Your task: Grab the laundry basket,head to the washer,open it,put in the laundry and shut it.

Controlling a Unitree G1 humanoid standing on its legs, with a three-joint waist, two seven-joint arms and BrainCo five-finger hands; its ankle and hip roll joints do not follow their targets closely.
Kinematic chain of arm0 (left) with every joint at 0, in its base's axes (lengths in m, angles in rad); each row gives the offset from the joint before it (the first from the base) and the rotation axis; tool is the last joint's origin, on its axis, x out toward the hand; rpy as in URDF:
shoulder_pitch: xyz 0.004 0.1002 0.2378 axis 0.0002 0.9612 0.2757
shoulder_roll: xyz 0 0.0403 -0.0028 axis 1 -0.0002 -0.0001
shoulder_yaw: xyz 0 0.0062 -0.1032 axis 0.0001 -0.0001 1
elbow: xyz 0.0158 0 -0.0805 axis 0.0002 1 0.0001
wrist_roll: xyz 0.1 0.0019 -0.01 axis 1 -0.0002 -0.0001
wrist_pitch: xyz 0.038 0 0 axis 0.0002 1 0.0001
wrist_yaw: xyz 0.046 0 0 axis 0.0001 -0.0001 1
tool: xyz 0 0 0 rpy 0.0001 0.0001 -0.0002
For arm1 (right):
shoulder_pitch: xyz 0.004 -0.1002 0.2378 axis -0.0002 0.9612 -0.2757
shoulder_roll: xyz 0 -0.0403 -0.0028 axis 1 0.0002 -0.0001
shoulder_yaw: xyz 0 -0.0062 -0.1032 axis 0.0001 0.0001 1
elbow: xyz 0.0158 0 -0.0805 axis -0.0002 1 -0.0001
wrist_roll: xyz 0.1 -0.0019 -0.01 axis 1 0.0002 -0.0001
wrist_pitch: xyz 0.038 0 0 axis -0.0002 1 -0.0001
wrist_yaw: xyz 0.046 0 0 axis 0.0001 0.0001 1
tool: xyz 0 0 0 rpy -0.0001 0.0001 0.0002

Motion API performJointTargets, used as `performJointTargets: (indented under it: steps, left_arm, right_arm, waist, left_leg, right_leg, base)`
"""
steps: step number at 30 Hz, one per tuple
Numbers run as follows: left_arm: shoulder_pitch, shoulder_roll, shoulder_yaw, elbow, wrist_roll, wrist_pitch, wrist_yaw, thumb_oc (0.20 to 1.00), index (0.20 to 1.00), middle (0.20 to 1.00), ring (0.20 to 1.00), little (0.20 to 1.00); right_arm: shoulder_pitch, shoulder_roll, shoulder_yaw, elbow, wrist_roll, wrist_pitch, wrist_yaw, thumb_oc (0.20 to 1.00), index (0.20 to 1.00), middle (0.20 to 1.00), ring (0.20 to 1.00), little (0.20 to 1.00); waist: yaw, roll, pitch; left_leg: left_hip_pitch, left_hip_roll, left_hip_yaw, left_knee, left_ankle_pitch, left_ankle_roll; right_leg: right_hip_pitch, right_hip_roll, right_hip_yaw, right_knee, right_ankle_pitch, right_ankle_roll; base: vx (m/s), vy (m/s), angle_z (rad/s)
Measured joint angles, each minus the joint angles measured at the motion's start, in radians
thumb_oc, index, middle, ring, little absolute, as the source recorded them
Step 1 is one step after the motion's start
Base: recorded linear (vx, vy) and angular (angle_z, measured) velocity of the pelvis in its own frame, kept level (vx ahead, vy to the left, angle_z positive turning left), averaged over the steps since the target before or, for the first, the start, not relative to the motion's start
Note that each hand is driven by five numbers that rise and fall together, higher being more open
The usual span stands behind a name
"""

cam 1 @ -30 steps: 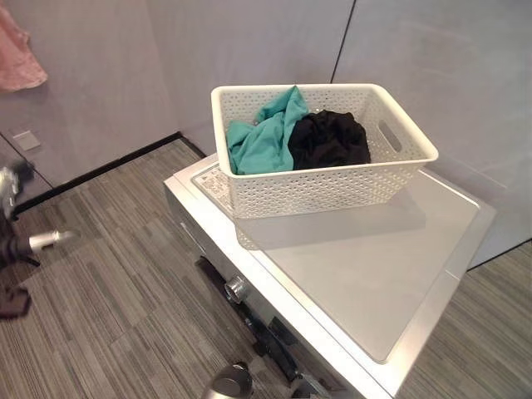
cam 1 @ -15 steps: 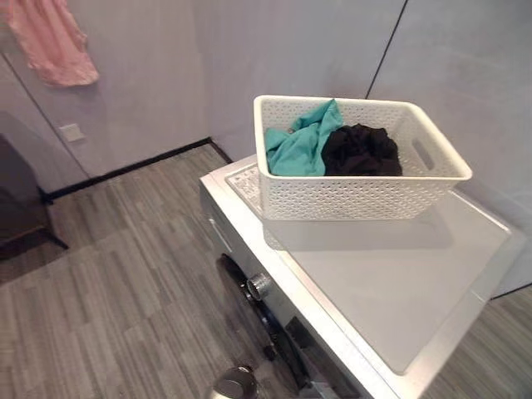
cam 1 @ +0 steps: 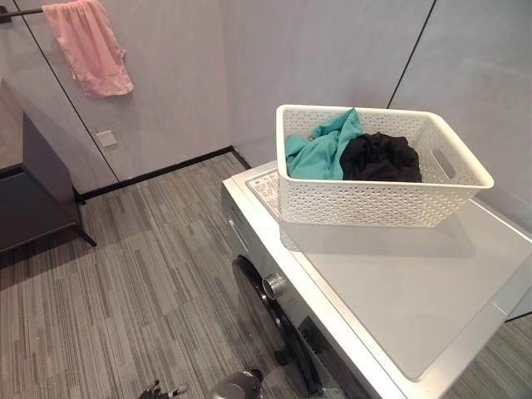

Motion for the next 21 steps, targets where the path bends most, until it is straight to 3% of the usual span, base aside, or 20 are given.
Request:
performJointTargets:
  steps: [3,13,21]
  left_arm:
    - [0.004,0.0,-0.007,-0.018,0.001,-0.005,0.011,1.0,1.0,1.0,1.0,1.0]
    - [-0.001,-0.022,0.001,0.075,0.028,-0.007,0.024,1.0,1.0,1.0,1.0,1.0]
    - [0.008,-0.03,-0.024,0.062,0.03,-0.01,0.024,1.0,1.0,1.0,1.0,1.0]
  right_arm:
    - [-0.008,-0.005,0.0,-0.002,0.0,-0.001,-0.01,1.0,1.0,1.0,1.0,1.0]
    - [0.011,-0.008,0.0,-0.094,0.023,-0.04,-0.004,1.0,1.0,1.0,1.0,1.0]
    - [-0.024,-0.03,0.036,-0.221,0.027,-0.06,-0.013,1.0,1.0,1.0,1.0,1.0]
  waist:
    - [-0.009,0.005,0.001]
    - [-0.114,-0.014,0.014]
    - [-0.135,-0.034,0.006]
  left_leg:
    - [0.014,0.011,0.022,-0.015,0.0,-0.001]
    - [0.055,0.055,0.128,-0.042,-0.006,0.01]
    - [0.078,0.071,0.212,-0.052,-0.015,0.025]
  right_leg:
    - [-0.001,0.002,0.027,0.001,0.003,0.0]
    - [-0.018,0.013,0.137,-0.003,0.018,-0.013]
    - [-0.043,0.014,0.227,-0.005,0.036,-0.012]
  base:
    - [-0.06,-0.008,-0.27]
    - [-0.03,0.014,-0.33]
    - [-0.01,0.031,-0.33]
